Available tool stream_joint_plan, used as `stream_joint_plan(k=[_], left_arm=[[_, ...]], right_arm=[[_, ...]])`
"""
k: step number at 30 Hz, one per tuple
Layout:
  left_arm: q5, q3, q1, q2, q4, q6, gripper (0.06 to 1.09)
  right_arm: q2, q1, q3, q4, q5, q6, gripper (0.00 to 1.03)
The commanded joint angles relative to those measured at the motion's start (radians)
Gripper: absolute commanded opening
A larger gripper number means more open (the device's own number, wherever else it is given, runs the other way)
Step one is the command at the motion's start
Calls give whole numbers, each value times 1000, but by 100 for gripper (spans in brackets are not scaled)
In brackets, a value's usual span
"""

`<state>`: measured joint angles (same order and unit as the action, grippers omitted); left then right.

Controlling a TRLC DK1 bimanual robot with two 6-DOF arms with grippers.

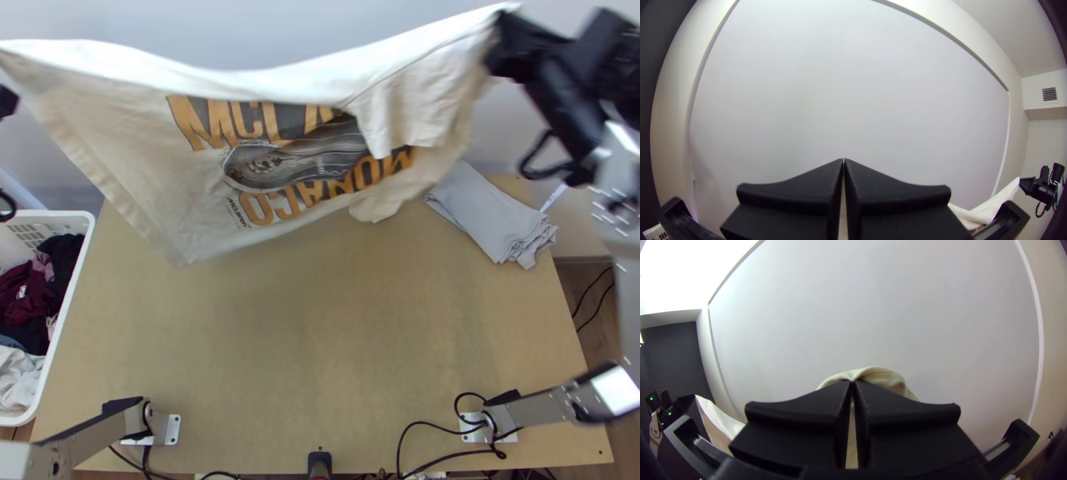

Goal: Fold the t-shirt

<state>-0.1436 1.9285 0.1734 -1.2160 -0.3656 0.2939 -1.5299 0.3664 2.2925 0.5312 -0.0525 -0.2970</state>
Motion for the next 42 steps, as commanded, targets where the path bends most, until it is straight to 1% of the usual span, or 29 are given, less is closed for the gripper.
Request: stream_joint_plan(k=[1, 6, 8, 14, 18, 22, 25, 27, 29, 31, 32, 34, 36, 38, 42], left_arm=[[33, 36, -8, 73, 53, 21, 9], [82, 33, -2, 170, 80, 17, 9], [102, 32, 12, 213, 82, 17, 9], [104, 1, 64, 363, 83, 17, 9], [102, -63, 64, 489, 68, 16, 9], [102, -103, 64, 579, 16, 25, 9], [101, -112, 64, 604, -44, 39, 9], [98, -146, 64, 619, -93, 51, 9], [91, -229, 63, 648, -110, 63, 9], [88, -339, 61, 685, -111, 68, 9], [84, -396, 57, 704, -118, 70, 9], [73, -523, 48, 750, -121, 70, 9], [56, -642, 48, 800, -116, 70, 9], [35, -743, 48, 839, -119, 65, 9], [9, -904, 46, 878, -128, 63, 9]], right_arm=[[152, 0, 4, -46, -27, 21, 3], [326, 0, -33, -31, -33, 21, 3], [390, 0, -36, 3, -33, 19, 3], [556, -3, -50, 179, -27, 13, 3], [643, -6, -56, 329, -10, -27, 3], [705, -12, -59, 458, 6, -44, 3], [732, -11, -80, 510, 11, -44, 3], [760, -7, -156, 515, 13, -44, 3], [783, -1, -246, 506, 19, -57, 3], [804, 12, -346, 497, 34, -87, 3], [817, 29, -395, 495, 39, -119, 3], [847, 72, -513, 486, 52, -133, 3], [879, 85, -631, 467, 94, -157, 3], [907, 103, -755, 461, 115, -175, 3], [965, 164, -1018, 368, 131, -197, 3]])
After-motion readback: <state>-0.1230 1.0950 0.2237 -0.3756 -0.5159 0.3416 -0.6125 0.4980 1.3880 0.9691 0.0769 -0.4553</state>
